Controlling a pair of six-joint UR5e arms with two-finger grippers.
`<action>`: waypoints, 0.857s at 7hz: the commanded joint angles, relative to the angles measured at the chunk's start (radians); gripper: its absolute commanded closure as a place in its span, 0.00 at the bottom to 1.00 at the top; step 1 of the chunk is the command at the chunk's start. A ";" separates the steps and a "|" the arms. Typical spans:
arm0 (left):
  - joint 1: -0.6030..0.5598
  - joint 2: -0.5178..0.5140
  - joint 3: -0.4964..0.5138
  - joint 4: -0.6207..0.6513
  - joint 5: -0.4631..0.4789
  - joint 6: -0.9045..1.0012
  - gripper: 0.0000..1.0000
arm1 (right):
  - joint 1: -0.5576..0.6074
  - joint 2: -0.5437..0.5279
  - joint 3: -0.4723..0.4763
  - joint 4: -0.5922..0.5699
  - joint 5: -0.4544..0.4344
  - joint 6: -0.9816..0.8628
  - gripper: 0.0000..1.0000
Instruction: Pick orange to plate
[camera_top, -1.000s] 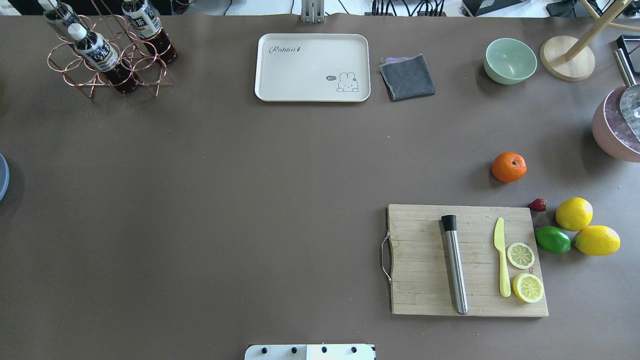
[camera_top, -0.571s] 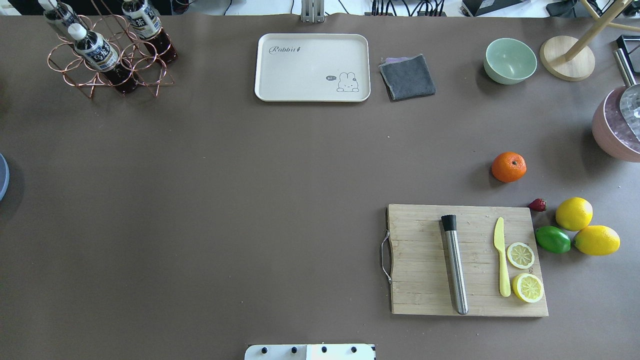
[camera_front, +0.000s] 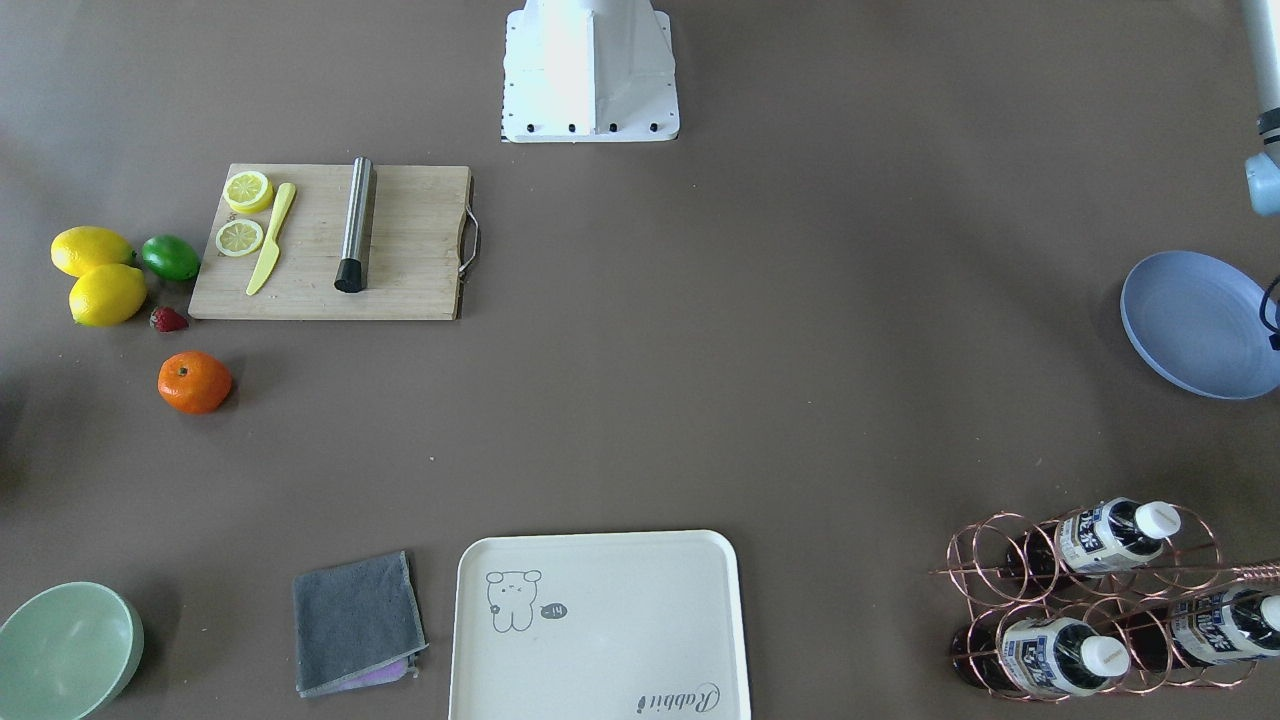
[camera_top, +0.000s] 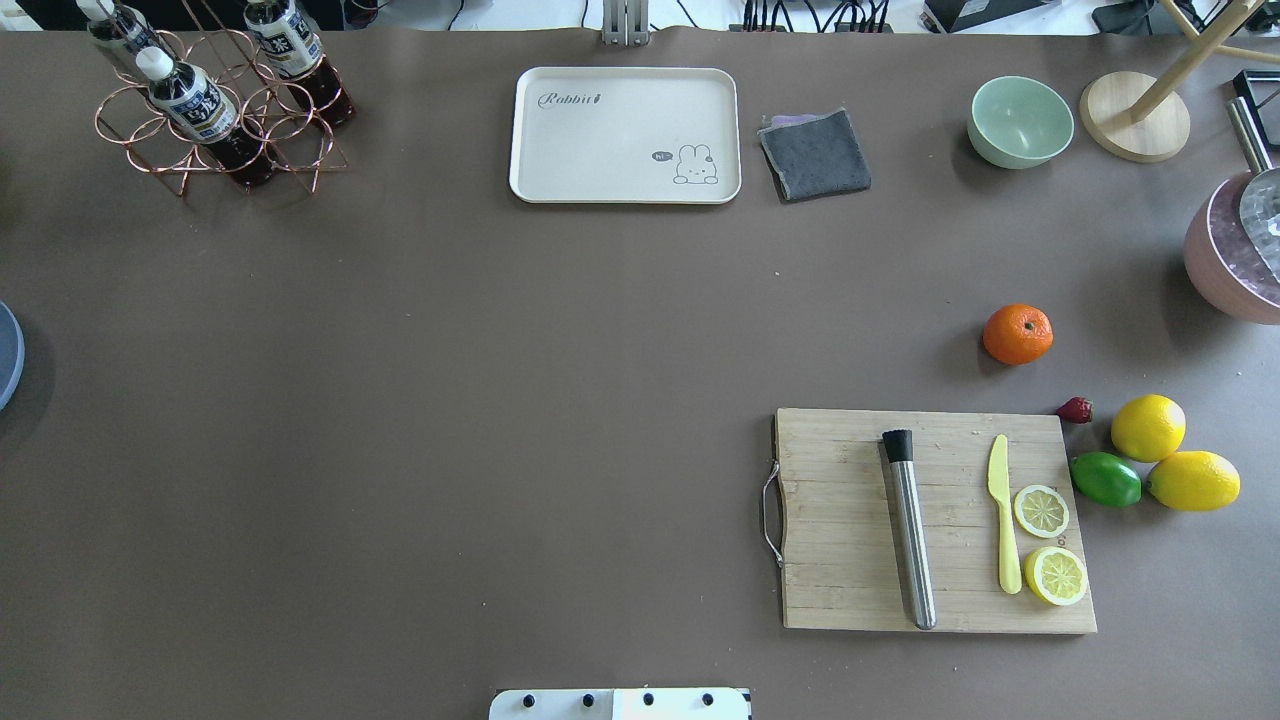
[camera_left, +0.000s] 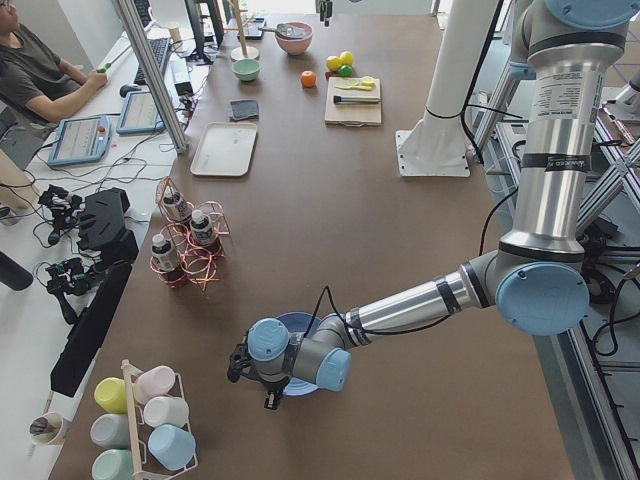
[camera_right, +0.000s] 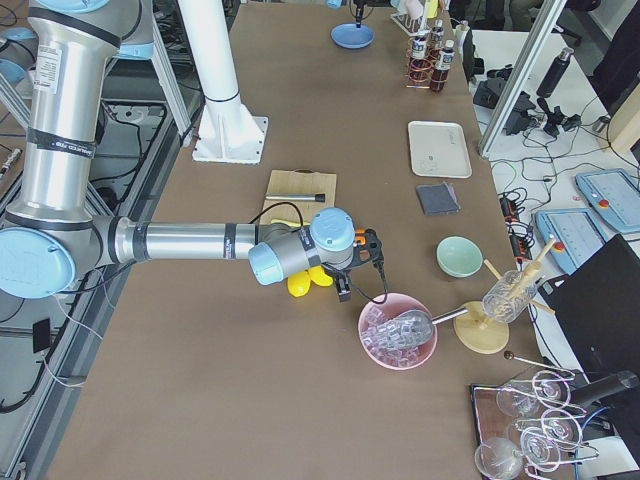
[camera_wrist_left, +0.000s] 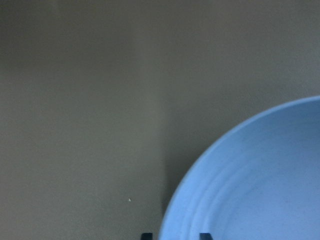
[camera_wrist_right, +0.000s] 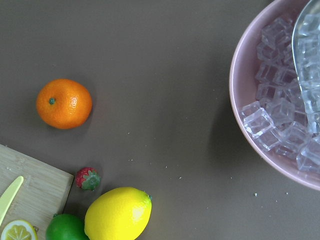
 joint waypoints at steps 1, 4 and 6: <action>0.000 -0.002 -0.058 0.000 -0.036 -0.014 1.00 | 0.000 0.002 -0.004 0.000 0.007 0.002 0.00; 0.070 -0.009 -0.432 0.022 -0.312 -0.527 1.00 | -0.041 0.081 -0.007 -0.005 -0.008 0.148 0.00; 0.295 -0.092 -0.654 0.020 -0.179 -1.020 1.00 | -0.137 0.231 -0.065 -0.003 -0.057 0.302 0.00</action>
